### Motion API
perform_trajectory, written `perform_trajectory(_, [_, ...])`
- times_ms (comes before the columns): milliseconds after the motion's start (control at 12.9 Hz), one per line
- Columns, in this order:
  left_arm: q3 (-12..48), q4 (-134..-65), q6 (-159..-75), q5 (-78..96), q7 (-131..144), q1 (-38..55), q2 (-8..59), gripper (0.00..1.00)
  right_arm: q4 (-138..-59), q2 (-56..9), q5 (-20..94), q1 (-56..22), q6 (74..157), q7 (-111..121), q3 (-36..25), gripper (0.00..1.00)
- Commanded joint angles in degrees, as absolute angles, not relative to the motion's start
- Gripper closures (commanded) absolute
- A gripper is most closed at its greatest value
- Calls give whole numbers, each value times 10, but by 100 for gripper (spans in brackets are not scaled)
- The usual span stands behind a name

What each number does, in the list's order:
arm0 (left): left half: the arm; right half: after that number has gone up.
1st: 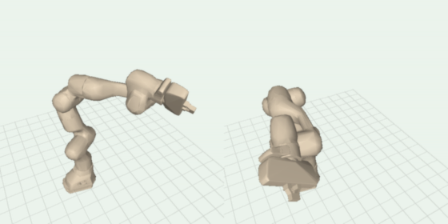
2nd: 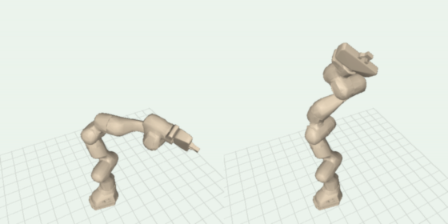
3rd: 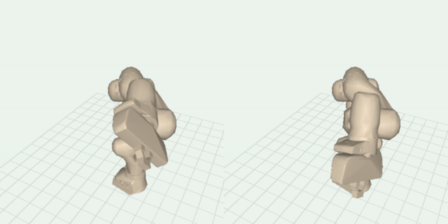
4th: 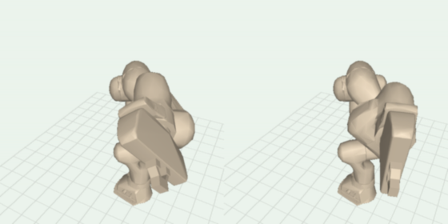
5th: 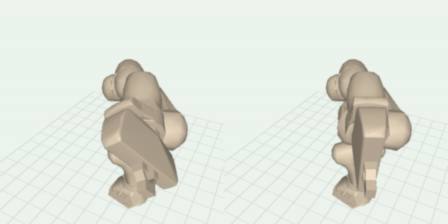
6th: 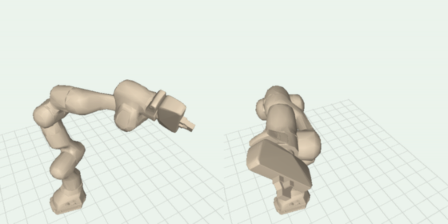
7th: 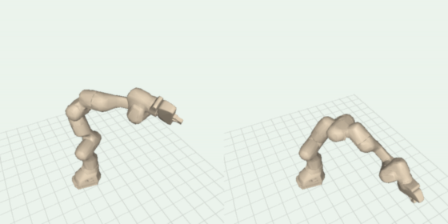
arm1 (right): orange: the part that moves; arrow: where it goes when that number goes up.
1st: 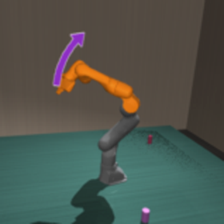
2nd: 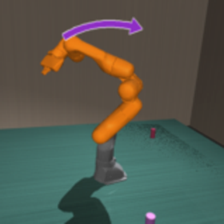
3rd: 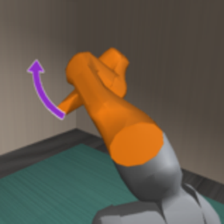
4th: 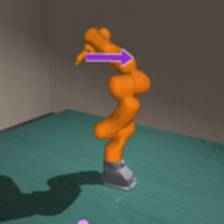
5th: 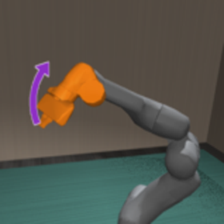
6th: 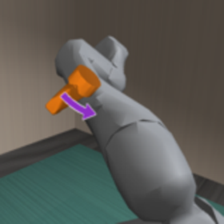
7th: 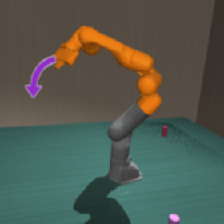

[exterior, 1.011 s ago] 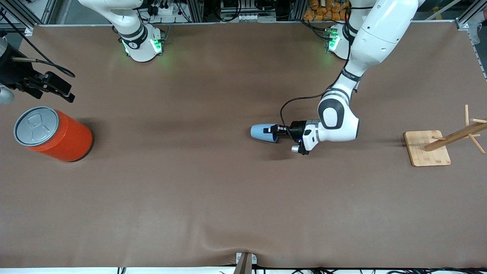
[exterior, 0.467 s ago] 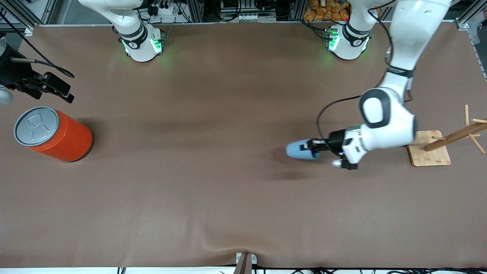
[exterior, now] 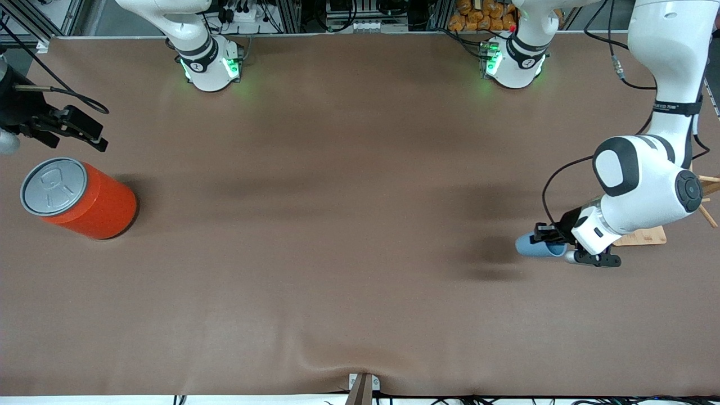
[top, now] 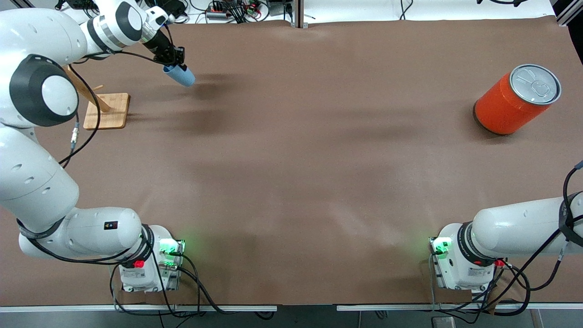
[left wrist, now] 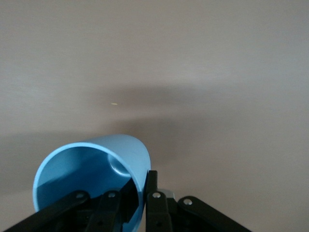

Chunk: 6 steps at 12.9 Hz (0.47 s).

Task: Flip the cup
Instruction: 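Carry the cup toward the wooden stand and stand it upright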

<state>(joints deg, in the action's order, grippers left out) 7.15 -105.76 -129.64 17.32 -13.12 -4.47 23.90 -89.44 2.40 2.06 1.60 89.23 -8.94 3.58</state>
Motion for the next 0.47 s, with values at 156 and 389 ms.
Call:
perform_trajectory(156, [74, -1060, -1313, 23, -18, -35, 256, 100, -882, 17, 17, 18, 886, -81, 30, 0])
perform_trajectory(389, [76, -1056, -1313, -9, 20, -25, 266, 100, -882, 17, 21, 18, 886, -82, 30, 0])
